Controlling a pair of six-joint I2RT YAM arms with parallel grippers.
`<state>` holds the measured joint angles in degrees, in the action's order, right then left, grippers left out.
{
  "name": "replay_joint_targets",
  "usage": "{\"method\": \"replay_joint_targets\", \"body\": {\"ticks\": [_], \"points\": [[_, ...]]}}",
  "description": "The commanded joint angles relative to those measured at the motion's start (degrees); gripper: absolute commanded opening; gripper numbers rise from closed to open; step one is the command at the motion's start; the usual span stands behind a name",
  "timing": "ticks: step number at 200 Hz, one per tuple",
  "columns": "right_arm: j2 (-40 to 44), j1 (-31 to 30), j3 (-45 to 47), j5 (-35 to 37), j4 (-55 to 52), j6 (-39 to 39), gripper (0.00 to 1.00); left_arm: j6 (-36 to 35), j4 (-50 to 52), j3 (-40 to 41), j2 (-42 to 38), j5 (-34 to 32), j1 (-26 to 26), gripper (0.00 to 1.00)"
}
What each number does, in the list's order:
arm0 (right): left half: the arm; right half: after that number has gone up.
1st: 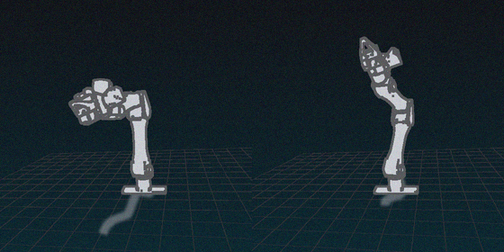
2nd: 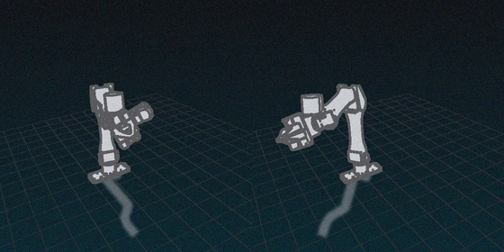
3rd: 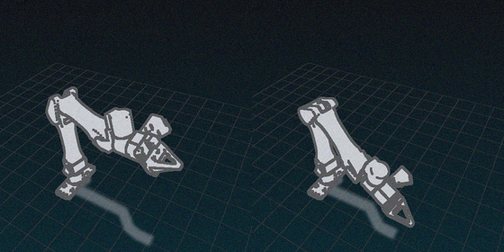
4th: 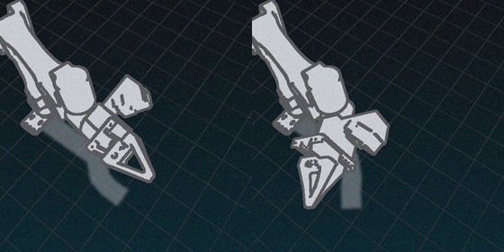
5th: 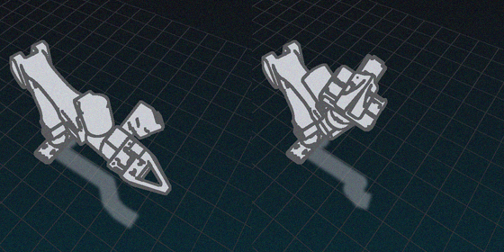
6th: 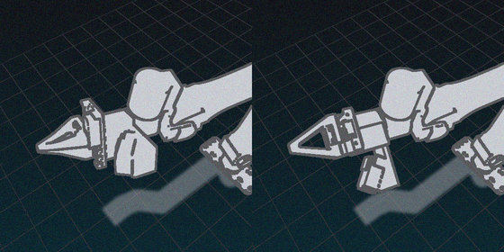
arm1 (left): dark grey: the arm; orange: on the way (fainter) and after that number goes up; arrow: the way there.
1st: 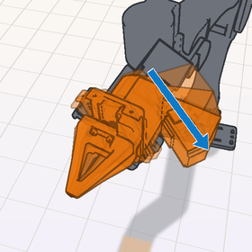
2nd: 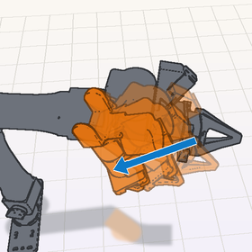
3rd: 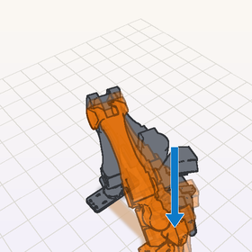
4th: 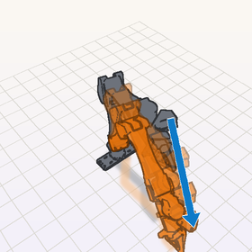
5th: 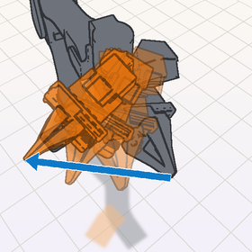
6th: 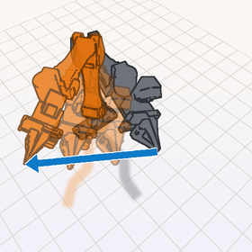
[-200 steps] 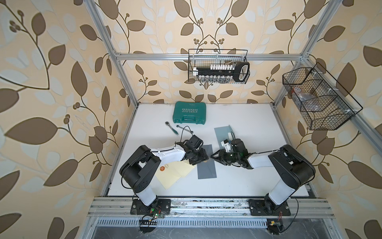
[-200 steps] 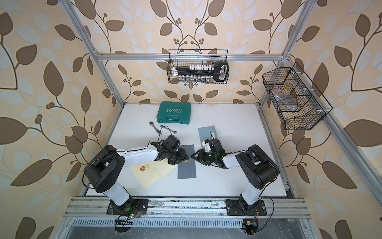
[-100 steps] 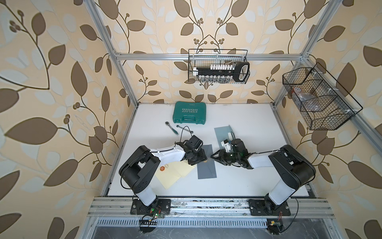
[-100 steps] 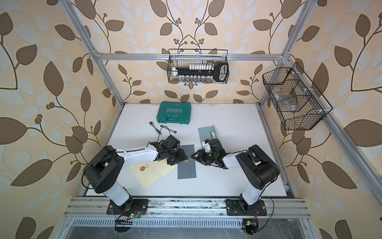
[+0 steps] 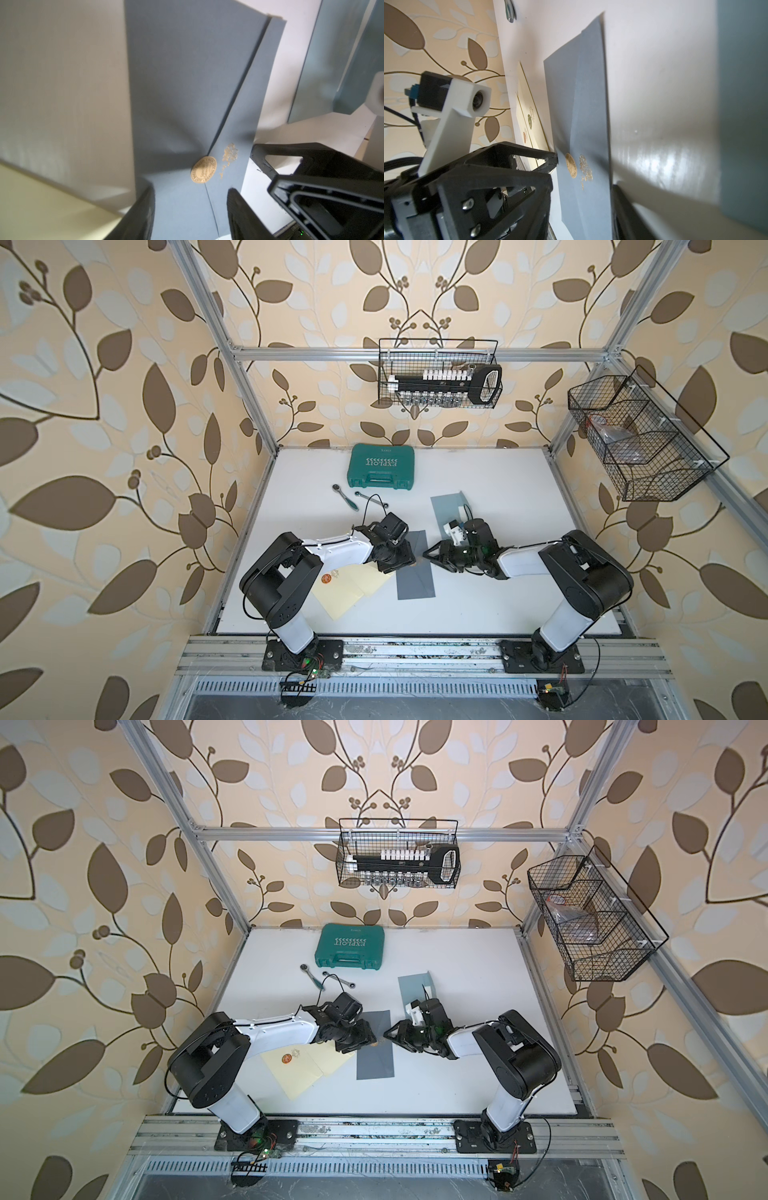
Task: Open the envelope
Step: Pick up the envelope from the center of the board.
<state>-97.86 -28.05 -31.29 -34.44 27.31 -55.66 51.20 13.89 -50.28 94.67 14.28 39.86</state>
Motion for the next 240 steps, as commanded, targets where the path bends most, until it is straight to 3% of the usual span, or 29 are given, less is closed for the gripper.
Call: {"method": "replay_joint_targets", "body": {"ticks": [1, 139, 240], "points": [[-1.7, 0.0, -0.4, -0.3, -1.6, 0.2, 0.47, -0.7, 0.6, 0.6, 0.8, -0.9, 0.7, 0.57], [-2.3, -0.7, -0.4, -2.0, 1.4, -0.8, 0.45, -0.4, -1.8, 0.4, 3.1, 1.1, 1.3, 0.55], [-1.8, -0.6, -0.4, -0.4, -0.7, -0.3, 0.41, -1.5, 1.9, 0.6, -3.8, -4.9, 1.5, 0.56]]}}
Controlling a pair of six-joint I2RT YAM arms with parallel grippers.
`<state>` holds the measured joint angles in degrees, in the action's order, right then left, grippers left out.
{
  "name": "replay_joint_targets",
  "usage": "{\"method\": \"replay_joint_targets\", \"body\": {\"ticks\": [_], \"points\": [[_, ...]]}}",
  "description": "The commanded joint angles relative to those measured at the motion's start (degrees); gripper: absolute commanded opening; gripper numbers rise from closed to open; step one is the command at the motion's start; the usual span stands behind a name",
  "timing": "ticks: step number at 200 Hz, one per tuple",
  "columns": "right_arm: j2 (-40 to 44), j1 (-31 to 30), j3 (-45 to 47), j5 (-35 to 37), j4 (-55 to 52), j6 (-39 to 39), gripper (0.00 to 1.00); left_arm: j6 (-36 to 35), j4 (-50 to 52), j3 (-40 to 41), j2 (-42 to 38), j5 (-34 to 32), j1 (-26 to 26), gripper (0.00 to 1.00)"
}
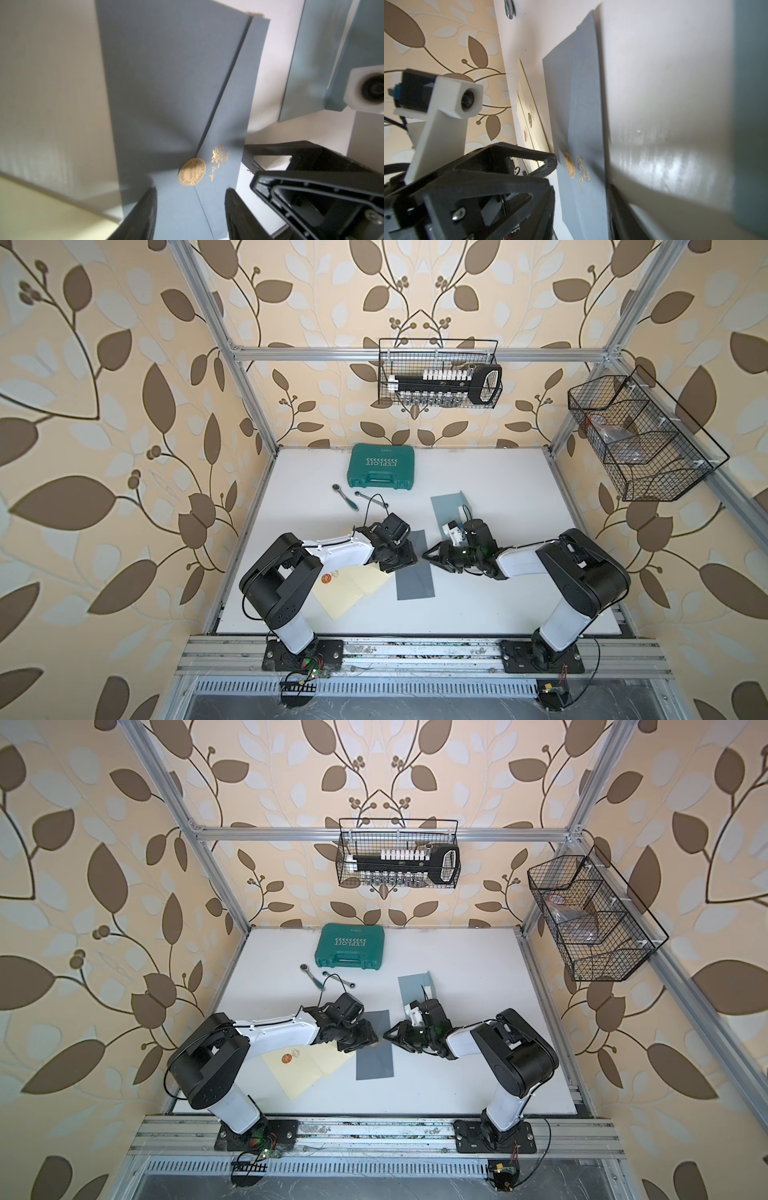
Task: Open the envelope
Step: Pick up the envelope from the center of the board.
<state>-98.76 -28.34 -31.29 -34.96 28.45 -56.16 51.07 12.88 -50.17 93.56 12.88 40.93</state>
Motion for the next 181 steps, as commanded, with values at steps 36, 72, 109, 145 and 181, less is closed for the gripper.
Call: {"method": "replay_joint_targets", "body": {"ticks": [36, 72, 109, 145, 181], "points": [[-1.0, -0.3, -0.4, 0.1, -1.8, 0.2, 0.42, -1.1, 3.2, 0.7, -1.5, -4.0, 0.4, 0.56], [-1.0, -0.3, -0.5, -0.1, -1.9, 0.2, 0.42, -1.2, 3.4, 0.7, -0.6, -4.2, 0.4, 0.56], [-1.1, -0.2, -0.5, -0.1, -1.8, 0.2, 0.42, -1.3, 2.8, 0.3, 1.4, -2.4, 0.4, 0.56], [-1.2, -0.4, -0.6, -0.7, -1.4, 0.2, 0.43, -1.1, 1.4, 0.2, 3.4, -0.5, 0.5, 0.55], [-1.2, -0.5, -0.7, -0.8, -1.0, 0.1, 0.42, -0.9, 1.0, 0.2, 3.7, -0.3, 0.8, 0.54]]}}
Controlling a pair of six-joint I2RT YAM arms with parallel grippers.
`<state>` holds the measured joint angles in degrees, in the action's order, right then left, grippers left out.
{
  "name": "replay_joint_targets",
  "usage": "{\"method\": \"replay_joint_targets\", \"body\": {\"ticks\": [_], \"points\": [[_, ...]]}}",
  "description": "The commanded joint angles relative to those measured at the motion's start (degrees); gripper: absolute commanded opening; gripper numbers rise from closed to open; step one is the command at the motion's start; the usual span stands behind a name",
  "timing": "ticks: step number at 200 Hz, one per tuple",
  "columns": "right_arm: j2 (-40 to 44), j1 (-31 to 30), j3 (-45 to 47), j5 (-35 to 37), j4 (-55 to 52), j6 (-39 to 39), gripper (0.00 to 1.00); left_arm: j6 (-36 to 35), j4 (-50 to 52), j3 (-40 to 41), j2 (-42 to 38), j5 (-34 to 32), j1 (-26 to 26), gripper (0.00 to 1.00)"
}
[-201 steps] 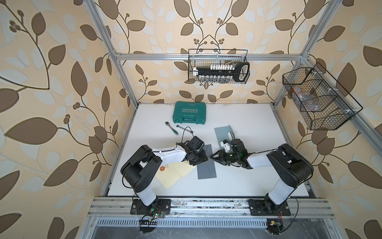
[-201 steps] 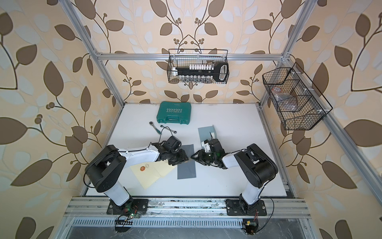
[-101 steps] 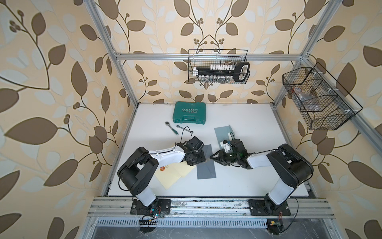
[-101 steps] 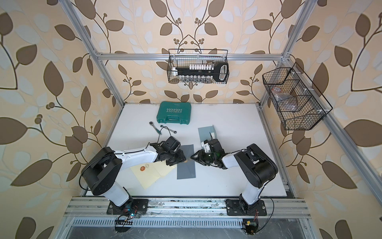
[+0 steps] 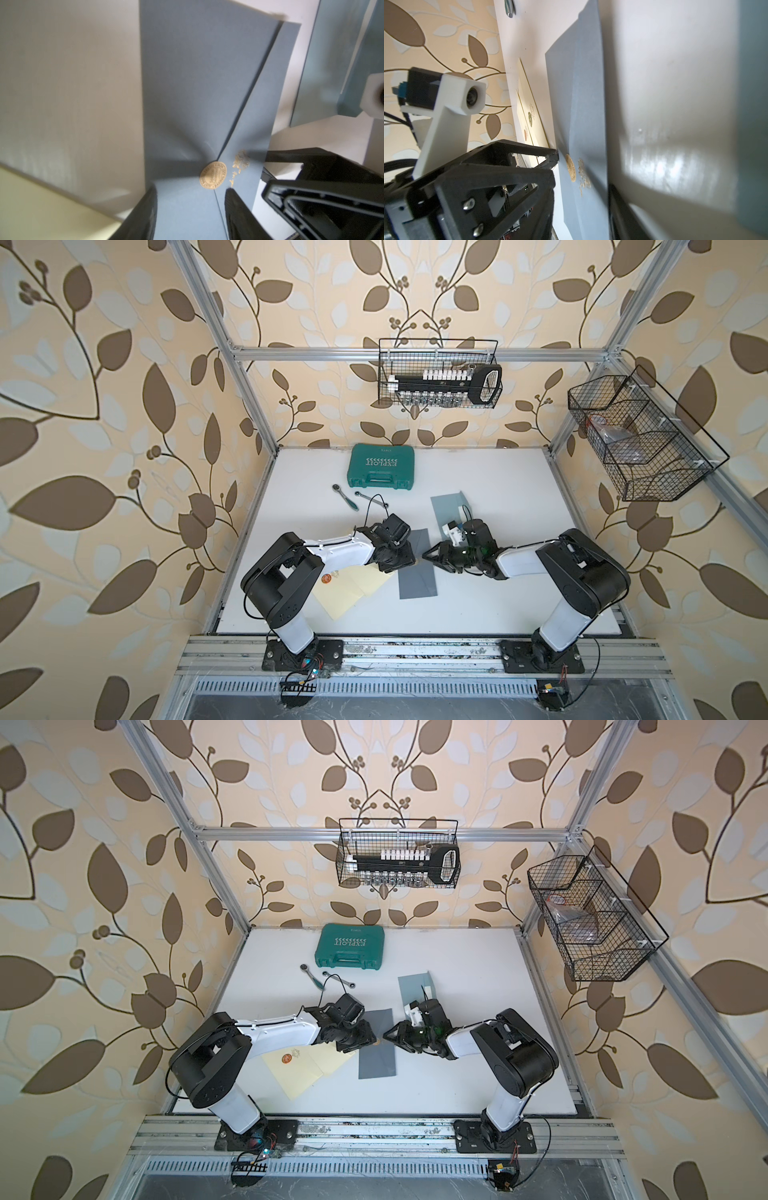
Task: Open the envelope
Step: Pick up the envelope from the center of the board.
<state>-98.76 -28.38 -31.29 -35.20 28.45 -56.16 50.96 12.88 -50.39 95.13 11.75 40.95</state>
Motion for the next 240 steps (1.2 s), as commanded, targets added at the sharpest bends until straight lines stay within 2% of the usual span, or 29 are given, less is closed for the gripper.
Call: {"method": "replay_joint_targets", "body": {"ticks": [1, 80, 131, 188, 217, 240], "points": [[-1.2, -0.5, -0.8, -0.5, -1.0, 0.2, 0.42, -0.8, 1.1, 0.4, 2.2, 0.8, 0.8, 0.54], [-1.1, -0.7, -1.0, -1.1, -0.7, 0.4, 0.34, -0.7, 0.5, -0.1, 2.0, 1.4, 0.9, 0.54], [0.2, -1.1, -1.5, -0.8, -2.4, 1.9, 0.16, -0.2, 0.4, 0.3, -1.0, 1.1, 0.9, 0.54], [7.0, -1.8, -1.9, 2.2, -8.3, 6.0, 0.03, -0.5, 1.6, 0.0, -7.3, -1.5, 0.9, 0.57], [11.9, -2.1, -2.0, 4.0, -11.0, 9.4, 0.02, -0.5, 2.8, 0.6, -12.1, -5.8, 0.9, 0.58], [15.6, -2.2, -2.0, 4.5, -12.2, 11.0, 0.02, -0.9, 2.9, 1.8, -19.2, -9.6, 0.9, 0.62]]}}
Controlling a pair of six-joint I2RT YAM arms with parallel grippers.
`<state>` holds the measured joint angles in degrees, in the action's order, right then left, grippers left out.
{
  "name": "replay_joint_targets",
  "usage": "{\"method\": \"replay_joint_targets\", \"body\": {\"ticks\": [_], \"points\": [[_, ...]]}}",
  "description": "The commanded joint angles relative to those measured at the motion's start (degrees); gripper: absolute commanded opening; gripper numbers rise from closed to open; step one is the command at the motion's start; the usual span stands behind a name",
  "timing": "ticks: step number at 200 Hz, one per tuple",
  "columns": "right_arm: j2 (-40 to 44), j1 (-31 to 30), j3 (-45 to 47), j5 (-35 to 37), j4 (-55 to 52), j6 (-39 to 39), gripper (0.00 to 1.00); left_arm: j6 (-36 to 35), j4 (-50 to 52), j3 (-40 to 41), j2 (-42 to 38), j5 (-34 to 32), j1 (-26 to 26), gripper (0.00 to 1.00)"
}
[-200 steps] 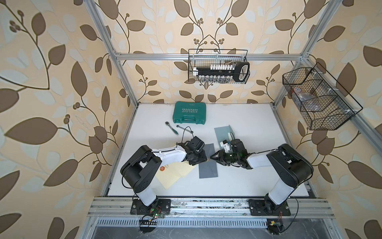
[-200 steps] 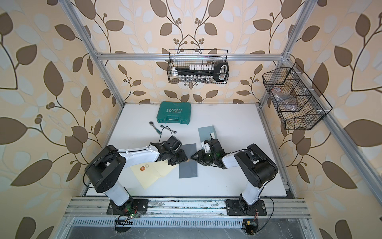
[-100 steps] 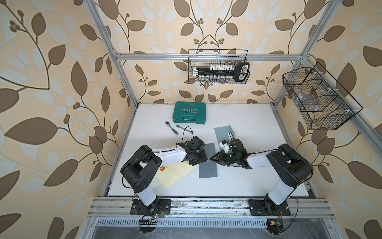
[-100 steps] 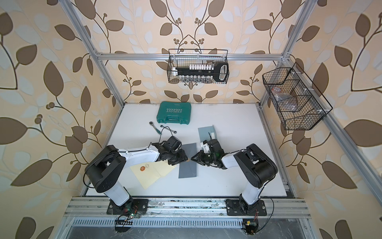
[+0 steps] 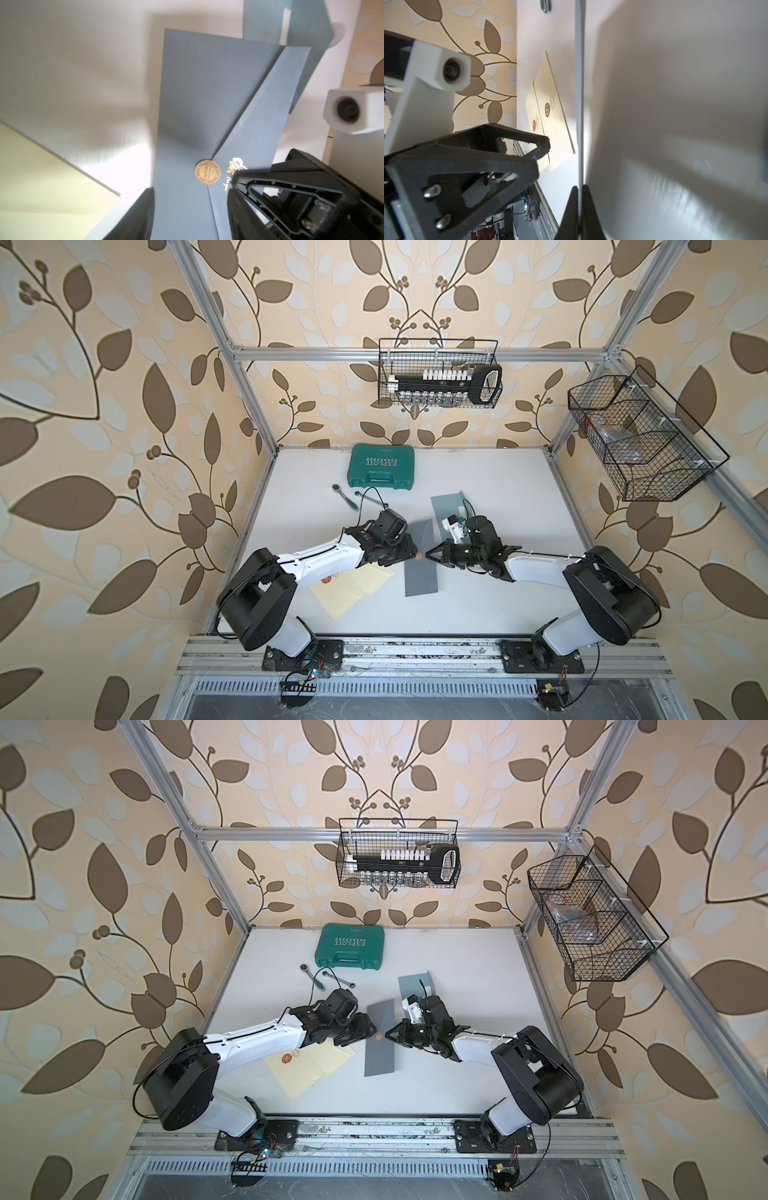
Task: Open the envelope
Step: Pick up the envelope from the center of the board.
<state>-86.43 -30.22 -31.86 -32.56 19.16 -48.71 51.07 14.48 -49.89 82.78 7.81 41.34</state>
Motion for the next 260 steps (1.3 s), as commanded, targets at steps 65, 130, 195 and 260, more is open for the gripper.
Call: {"method": "replay_joint_targets", "body": {"ticks": [65, 130, 195, 260], "points": [[18.1, -0.6, 0.7, 4.3, -2.0, 10.4, 0.03, -6.3, -3.0, 4.6, -20.7, -12.8, 0.5, 0.77], [29.9, -0.6, 0.8, 6.9, -3.6, 13.7, 0.01, -11.8, -11.5, 7.1, -26.1, -7.9, 0.3, 0.99], [26.9, -0.6, -4.4, -4.0, -4.7, 13.0, 0.01, -10.0, -17.5, 6.2, -22.2, 10.6, -6.8, 0.99], [24.2, -0.7, -6.1, -8.6, -1.9, 9.3, 0.0, -9.2, -21.0, 4.8, -20.6, 18.6, -8.7, 0.94]]}}
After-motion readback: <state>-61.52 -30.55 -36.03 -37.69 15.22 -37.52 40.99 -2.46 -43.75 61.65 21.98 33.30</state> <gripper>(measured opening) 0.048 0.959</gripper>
